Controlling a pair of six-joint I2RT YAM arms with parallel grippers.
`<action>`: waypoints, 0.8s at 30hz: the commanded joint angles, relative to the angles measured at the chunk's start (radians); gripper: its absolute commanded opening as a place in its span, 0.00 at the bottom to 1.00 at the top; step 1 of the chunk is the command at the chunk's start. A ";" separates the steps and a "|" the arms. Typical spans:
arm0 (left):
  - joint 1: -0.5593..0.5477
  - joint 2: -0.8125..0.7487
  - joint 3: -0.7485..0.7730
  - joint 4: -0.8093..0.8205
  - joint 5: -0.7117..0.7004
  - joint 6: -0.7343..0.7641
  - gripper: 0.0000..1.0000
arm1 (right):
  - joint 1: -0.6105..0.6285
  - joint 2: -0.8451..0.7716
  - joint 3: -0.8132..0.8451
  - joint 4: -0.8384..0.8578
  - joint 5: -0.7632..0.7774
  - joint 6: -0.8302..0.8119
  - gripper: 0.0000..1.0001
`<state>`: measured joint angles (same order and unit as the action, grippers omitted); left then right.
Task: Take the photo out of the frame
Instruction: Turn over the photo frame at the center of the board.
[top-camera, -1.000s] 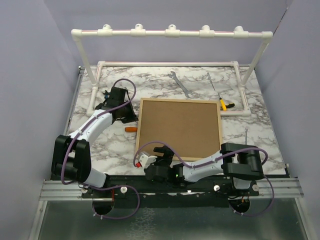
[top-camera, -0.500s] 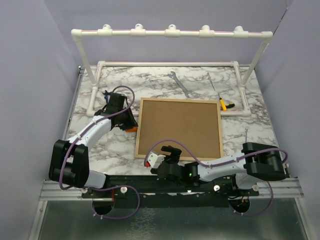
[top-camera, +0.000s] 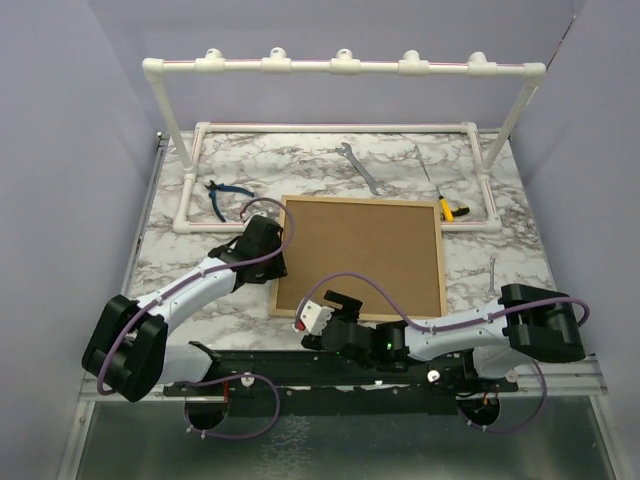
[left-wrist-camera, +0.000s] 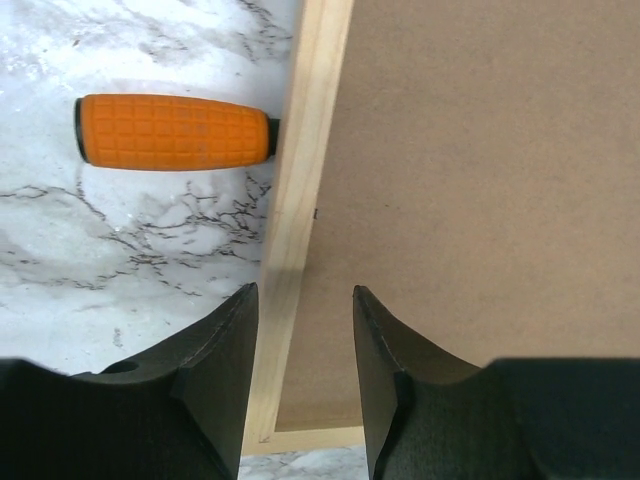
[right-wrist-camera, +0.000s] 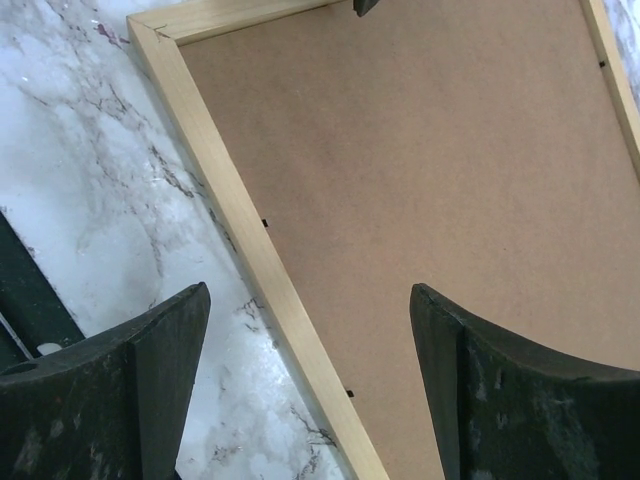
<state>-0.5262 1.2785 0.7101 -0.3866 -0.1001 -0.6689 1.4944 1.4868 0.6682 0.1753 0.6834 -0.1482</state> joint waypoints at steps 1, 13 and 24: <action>-0.008 0.007 -0.034 0.039 -0.105 -0.018 0.43 | -0.005 -0.026 0.014 -0.026 -0.043 0.056 0.84; -0.018 0.084 -0.070 0.082 -0.070 -0.016 0.40 | -0.005 -0.102 -0.018 -0.041 -0.044 0.084 0.84; -0.026 0.047 -0.054 0.057 -0.067 -0.040 0.02 | -0.005 -0.166 -0.030 -0.051 -0.077 0.094 0.84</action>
<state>-0.5457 1.3441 0.6647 -0.2859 -0.1646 -0.6819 1.4921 1.3460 0.6552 0.1467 0.6369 -0.0700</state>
